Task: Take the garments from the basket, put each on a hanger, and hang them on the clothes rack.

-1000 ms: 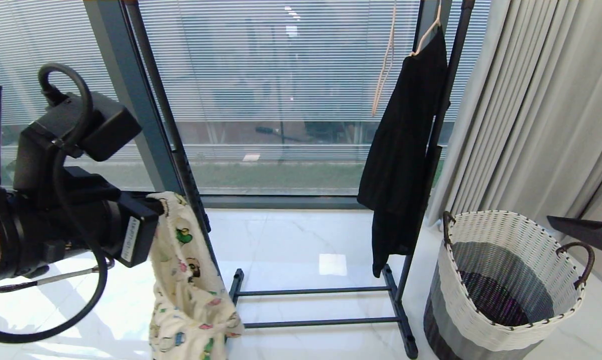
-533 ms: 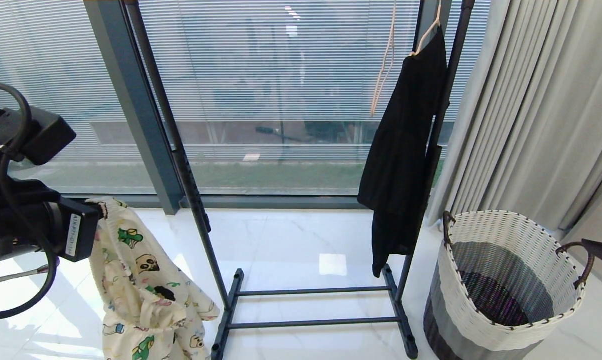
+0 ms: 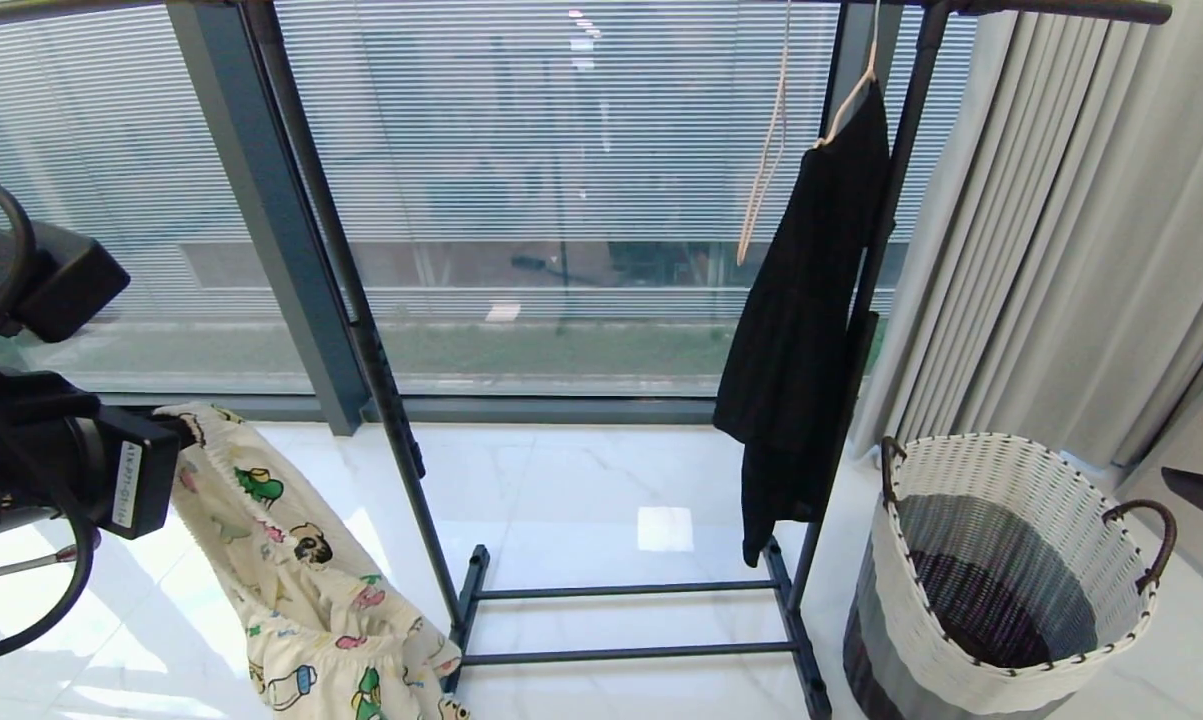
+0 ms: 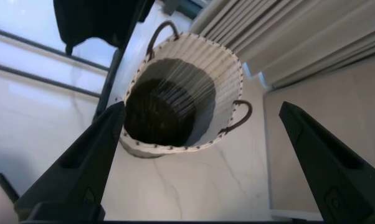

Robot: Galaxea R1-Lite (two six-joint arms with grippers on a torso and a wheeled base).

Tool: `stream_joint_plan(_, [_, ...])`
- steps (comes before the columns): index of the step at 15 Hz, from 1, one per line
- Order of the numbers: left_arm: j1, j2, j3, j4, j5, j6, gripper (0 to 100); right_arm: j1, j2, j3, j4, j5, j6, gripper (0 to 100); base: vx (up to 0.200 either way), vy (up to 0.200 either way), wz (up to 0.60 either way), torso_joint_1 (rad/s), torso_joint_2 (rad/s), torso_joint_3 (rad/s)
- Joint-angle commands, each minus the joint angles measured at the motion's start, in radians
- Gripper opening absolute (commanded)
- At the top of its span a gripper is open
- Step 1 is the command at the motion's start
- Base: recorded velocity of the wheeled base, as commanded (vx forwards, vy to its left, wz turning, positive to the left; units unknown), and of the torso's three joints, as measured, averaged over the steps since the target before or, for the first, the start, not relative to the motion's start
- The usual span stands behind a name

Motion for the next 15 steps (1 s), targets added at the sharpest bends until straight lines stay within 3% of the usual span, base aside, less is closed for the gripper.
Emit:
stream_joint_plan(1, [0.0,-0.01,0.004,0.001,0.001,0.002,0,0.0,0.007,0.0,0.0,0.0,-0.001,100,0.0,0.0,0.0,0.159,-0.48,-0.281])
stream_joint_plan(8, [0.001,-0.01,0.008,0.001,0.001,-0.001,0,0.0,0.018,0.0,-0.009,0.002,0.002,100,0.0,0.0,0.0,0.179,-0.47,-0.286])
stream_joint_plan(15, [0.0,-0.013,0.028,-0.001,0.051,-0.003,0,0.0,0.093,0.042,-0.169,0.002,0.009,100,0.0,0.0,0.0,0.216,-0.49,-0.278])
